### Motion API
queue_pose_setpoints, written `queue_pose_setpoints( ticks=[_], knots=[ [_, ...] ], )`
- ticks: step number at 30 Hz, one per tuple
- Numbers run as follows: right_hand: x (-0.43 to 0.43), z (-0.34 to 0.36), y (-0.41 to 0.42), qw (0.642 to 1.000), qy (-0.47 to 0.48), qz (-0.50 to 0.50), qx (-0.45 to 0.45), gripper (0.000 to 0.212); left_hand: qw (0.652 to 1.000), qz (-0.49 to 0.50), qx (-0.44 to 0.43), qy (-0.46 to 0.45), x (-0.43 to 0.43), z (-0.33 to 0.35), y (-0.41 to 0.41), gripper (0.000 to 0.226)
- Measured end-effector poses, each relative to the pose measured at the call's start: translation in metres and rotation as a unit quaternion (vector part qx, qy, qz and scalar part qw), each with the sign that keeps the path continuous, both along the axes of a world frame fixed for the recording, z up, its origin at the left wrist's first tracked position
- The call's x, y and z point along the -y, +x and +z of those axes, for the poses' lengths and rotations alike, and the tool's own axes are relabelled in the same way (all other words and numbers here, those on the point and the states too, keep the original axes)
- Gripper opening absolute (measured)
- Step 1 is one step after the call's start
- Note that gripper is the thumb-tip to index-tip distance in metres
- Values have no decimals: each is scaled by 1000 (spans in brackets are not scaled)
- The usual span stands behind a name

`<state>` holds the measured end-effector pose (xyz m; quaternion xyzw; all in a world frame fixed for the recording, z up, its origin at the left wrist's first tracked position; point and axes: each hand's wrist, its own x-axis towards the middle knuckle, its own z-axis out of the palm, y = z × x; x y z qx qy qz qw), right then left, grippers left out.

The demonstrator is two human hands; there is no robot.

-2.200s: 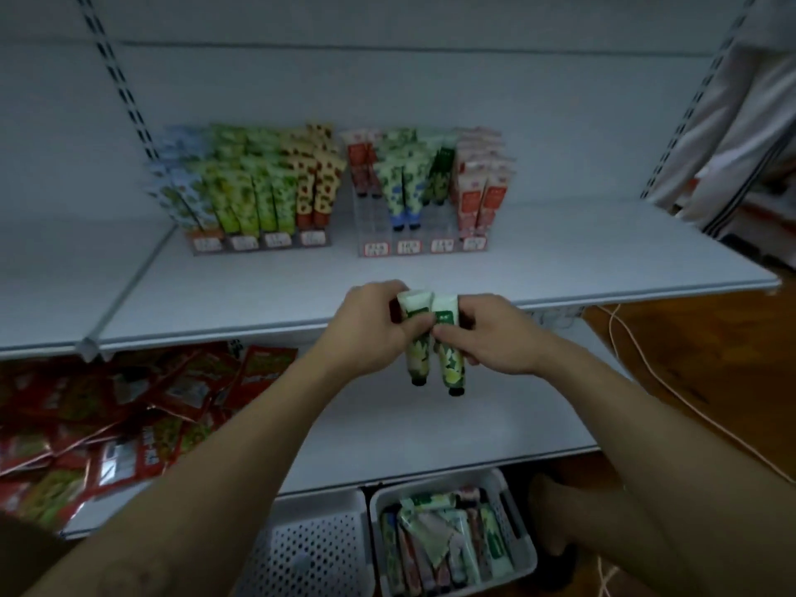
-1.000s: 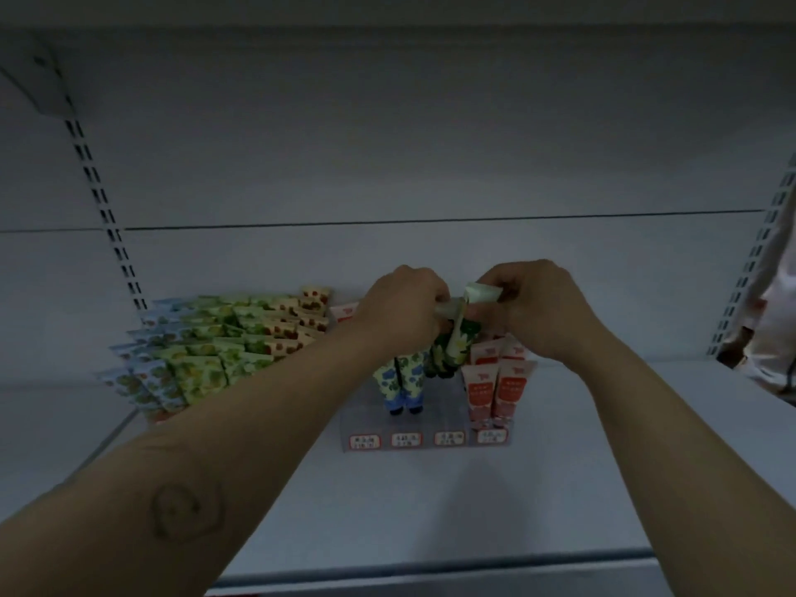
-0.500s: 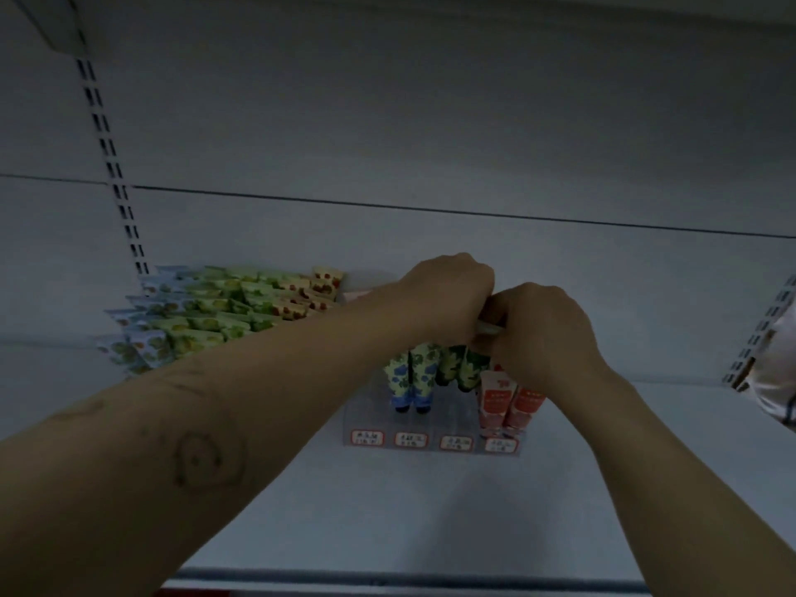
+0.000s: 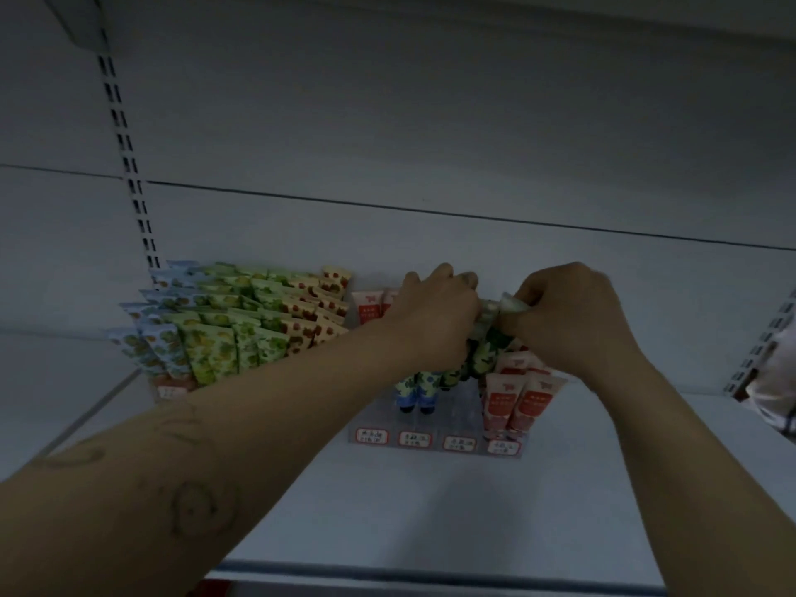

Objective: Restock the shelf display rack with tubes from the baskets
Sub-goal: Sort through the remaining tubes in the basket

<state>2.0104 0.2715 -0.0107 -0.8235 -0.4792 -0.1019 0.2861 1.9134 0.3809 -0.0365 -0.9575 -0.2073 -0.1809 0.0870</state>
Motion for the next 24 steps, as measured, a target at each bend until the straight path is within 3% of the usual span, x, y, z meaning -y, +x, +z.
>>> queue_pose_setpoints(
  ticks=[4, 10, 19, 24],
  knots=[
    [12, 15, 5, 991, 118, -5, -63, 12, 1000, -2, 7, -5, 0, -4, -1, 18],
    [2, 3, -4, 999, 49, -1, 9, 12, 1000, 0, 17, -14, -4, -7, -4, 23],
    [13, 16, 4, 972, 230, -13, -51, 9, 998, -25, 6, -50, -13, -6, -13, 20],
    [-6, 6, 2, 987, 161, 8, -10, 9, 998, -40, 9, -39, -12, -7, -17, 22]
  ],
)
